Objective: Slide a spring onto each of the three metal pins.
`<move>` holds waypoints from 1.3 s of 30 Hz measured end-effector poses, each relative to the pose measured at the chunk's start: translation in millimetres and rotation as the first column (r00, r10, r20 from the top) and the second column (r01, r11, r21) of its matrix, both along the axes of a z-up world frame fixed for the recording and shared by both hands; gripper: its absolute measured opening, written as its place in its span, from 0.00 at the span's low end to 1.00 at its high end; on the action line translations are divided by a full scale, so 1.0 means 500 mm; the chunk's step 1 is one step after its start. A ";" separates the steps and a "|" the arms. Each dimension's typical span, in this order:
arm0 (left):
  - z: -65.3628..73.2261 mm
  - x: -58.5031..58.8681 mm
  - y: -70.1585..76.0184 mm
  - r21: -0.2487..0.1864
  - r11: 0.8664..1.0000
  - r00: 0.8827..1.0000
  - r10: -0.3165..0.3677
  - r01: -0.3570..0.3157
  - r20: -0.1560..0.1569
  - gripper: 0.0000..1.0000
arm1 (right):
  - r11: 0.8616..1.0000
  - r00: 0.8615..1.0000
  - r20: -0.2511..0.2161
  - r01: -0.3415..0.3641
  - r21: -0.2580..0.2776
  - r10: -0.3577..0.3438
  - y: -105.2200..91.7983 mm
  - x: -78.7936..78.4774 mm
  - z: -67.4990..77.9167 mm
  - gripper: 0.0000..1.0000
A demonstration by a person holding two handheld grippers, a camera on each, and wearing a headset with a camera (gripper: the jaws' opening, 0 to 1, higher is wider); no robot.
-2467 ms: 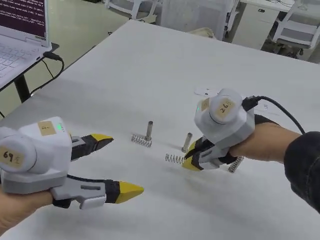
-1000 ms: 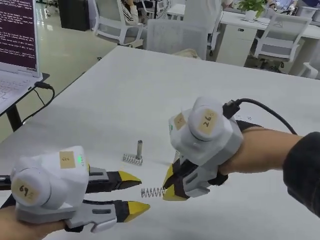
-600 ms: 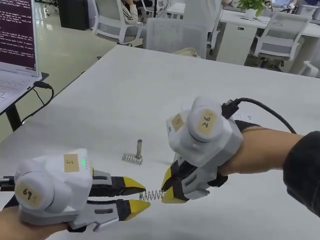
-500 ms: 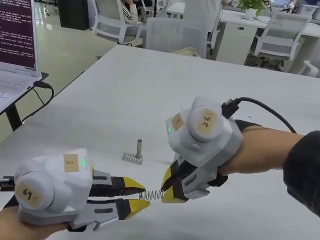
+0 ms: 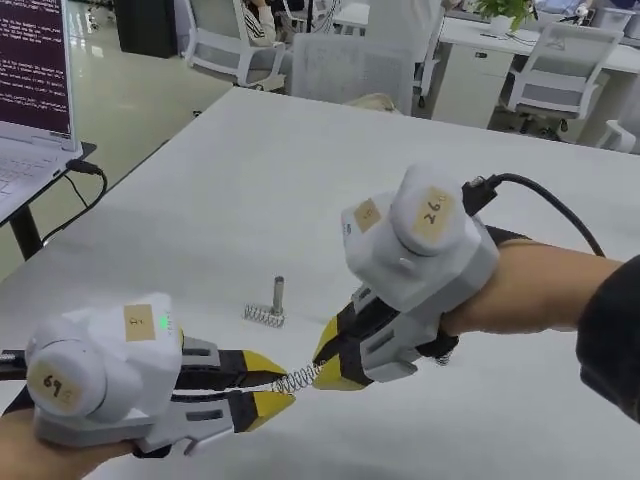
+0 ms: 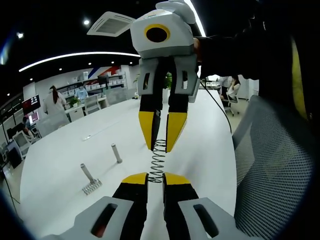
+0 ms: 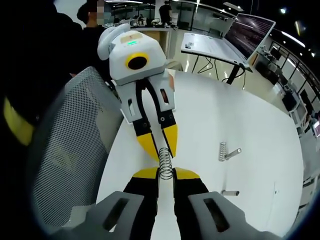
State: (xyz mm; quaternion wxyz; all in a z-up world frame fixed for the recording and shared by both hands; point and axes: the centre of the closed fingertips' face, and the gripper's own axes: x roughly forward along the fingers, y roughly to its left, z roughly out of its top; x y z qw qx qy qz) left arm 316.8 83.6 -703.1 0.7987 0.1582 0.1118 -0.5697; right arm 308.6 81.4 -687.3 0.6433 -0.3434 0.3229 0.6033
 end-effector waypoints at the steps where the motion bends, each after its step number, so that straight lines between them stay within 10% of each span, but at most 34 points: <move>1: 0.000 0.000 0.000 0.000 1.000 1.000 0.000 0.000 0.000 0.04 | 1.000 1.000 0.002 0.000 0.007 0.000 0.002 0.000 0.003 0.08; 39: 0.016 0.000 -0.014 -0.021 1.000 1.000 0.000 0.000 0.003 0.04 | 0.964 0.996 -0.005 0.084 0.251 -0.085 0.065 0.006 0.061 0.07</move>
